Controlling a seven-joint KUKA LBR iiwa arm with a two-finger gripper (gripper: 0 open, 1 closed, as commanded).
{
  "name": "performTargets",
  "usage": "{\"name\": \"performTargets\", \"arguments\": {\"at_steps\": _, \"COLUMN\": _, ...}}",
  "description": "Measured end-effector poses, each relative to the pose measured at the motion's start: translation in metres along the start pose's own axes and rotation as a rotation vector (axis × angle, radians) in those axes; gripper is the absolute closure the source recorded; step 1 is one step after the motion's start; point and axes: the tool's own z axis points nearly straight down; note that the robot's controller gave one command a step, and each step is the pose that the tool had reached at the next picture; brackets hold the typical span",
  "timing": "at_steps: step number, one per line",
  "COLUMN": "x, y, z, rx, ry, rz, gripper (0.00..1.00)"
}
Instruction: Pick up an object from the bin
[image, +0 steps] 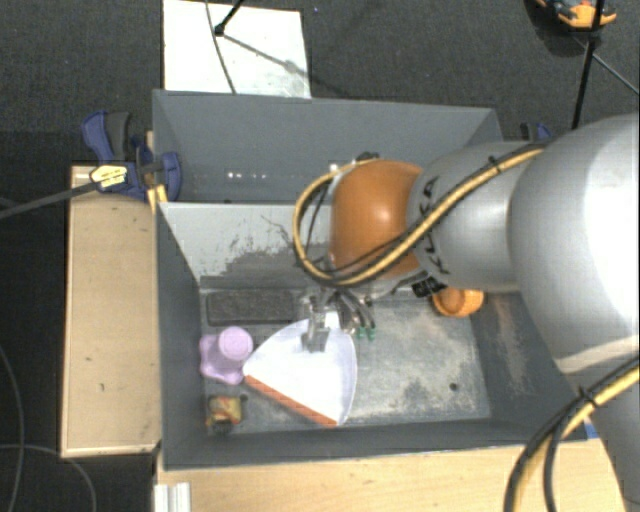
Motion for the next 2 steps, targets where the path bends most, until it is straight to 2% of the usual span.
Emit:
{"name": "performTargets", "arguments": {"at_steps": 1, "x": 0.0062, "y": 0.0019, "z": -0.1782, "rx": 0.000, "ry": -0.010, "rz": -0.035, "gripper": 1.00}}
{"name": "performTargets", "arguments": {"at_steps": 2, "x": 0.0076, "y": 0.0016, "z": -0.1749, "rx": 0.000, "ry": -0.003, "rz": -0.030, "gripper": 1.00}}
